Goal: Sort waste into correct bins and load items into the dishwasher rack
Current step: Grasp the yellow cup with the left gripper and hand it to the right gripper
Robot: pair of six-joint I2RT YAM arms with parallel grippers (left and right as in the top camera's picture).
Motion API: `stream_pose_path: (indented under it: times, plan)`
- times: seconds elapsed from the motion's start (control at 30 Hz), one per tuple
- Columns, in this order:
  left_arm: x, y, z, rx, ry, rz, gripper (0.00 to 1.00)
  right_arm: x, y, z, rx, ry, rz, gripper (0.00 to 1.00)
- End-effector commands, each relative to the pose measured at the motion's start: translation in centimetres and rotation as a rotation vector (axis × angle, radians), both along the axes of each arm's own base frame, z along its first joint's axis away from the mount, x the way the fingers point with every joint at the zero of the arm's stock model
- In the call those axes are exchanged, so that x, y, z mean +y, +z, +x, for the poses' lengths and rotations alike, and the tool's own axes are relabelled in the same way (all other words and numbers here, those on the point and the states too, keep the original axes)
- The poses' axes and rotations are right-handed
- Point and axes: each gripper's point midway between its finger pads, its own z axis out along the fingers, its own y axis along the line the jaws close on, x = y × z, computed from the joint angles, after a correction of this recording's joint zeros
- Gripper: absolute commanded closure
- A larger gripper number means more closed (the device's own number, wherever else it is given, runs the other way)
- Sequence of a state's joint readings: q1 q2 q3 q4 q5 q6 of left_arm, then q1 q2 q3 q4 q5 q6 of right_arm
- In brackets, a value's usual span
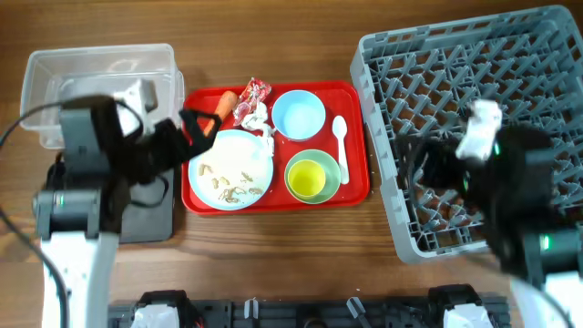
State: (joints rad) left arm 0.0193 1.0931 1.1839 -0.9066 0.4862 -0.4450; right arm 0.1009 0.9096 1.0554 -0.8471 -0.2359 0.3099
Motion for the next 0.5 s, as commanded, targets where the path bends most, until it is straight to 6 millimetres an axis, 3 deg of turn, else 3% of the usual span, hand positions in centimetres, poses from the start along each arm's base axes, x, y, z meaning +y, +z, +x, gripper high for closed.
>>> stream_pose_path:
  times: [0.0, 0.17, 0.33, 0.47]
  plan:
    - [-2.2, -0.4, 0.8, 0.050, -0.116, -0.078, 0.00, 0.3, -0.7, 1.2, 0.102, 0.008, 0.006, 0.00]
    - [-5.0, -3.9, 0.7, 0.209, -0.188, -0.104, 0.00, 0.5, -3.4, 2.0, 0.215, 0.007, 0.002, 0.00]
    - [-9.8, -5.8, -0.2, 0.305, -0.321, -0.149, 0.00, 0.5, -3.6, 2.3, 0.217, 0.006, 0.001, 0.00]
    - [-12.8, -8.8, 0.5, 0.256, -0.413, 0.029, 0.17, 0.3, -3.7, 2.2, 0.231, -0.018, 0.010, 0.00]
